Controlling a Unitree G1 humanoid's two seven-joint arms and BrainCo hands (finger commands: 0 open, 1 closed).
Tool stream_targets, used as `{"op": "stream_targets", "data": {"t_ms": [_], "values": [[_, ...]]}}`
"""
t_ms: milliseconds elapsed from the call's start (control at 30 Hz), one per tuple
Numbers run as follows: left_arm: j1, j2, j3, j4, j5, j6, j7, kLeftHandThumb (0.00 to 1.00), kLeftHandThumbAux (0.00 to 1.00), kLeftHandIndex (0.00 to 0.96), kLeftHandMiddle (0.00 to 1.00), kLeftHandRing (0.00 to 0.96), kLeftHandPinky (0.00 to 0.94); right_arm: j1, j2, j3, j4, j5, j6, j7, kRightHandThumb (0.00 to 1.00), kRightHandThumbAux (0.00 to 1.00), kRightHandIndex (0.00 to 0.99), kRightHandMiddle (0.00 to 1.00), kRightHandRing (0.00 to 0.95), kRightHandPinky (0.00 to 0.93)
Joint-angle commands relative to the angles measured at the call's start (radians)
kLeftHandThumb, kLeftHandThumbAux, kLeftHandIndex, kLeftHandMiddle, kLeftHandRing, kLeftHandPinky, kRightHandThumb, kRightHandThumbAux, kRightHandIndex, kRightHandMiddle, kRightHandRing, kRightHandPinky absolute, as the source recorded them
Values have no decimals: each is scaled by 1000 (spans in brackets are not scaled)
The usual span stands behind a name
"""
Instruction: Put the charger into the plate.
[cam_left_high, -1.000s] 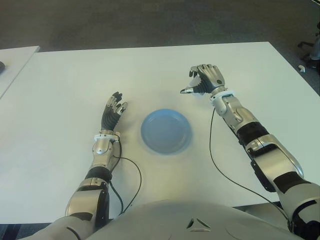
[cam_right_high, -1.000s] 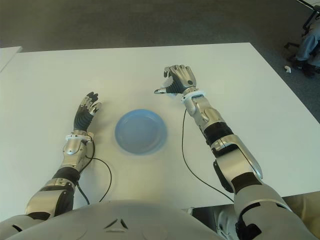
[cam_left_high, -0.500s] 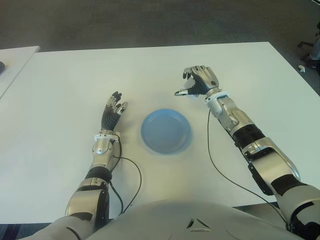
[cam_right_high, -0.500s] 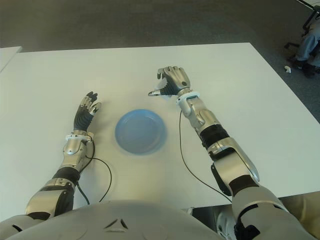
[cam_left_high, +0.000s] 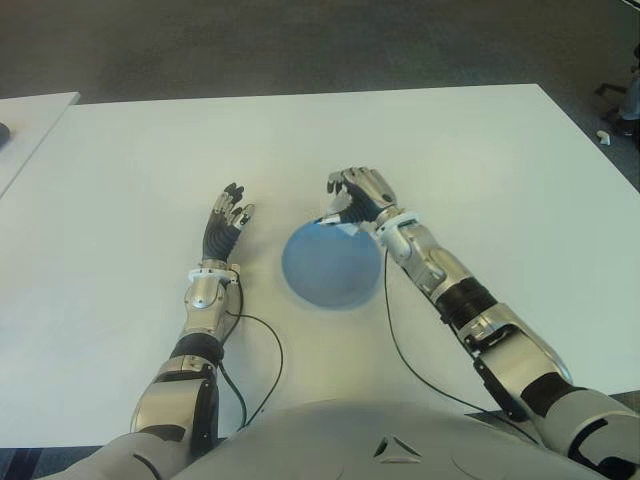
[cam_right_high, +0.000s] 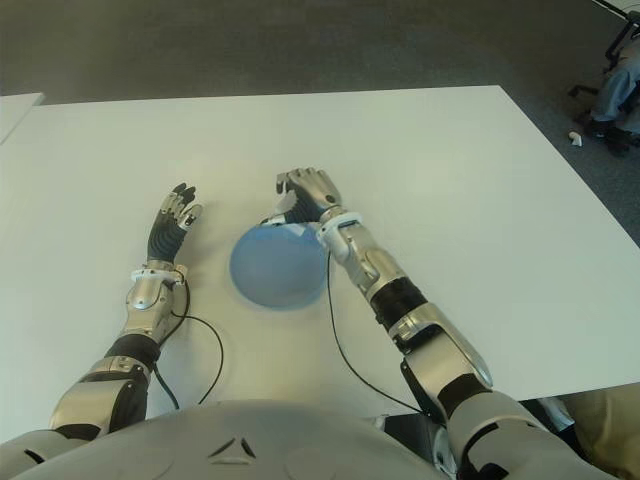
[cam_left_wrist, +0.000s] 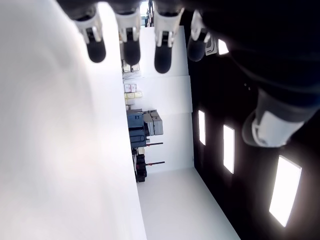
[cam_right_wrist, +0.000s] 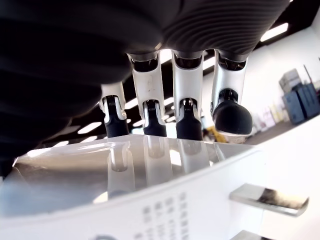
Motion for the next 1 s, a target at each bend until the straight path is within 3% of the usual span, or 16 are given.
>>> {"op": "stream_targets", "data": {"t_ms": [33,767,867,1000], "values": [[174,-83,-23,191,18,163,11,85,498,98,130,104,103,38,18,14,-47,-8,21,40,748,705,441,861,856,868],[169,-93,-13,196,3,158,-8,99,510,106,120,99,102,118,46,23,-111,-6,-3,46,748,705,441,853,855,870],[169,-93,-12,194,0,157,-14,104,518,108,122,101,99,119,41,23,-112,-15,-22,20,744,705,441,828,830,836],[169,-93,-11,194,0,154,-16,107,533,108,123,106,118,111,27,30,-96,-46,-58,-41,725,701,432,735,726,704]]}}
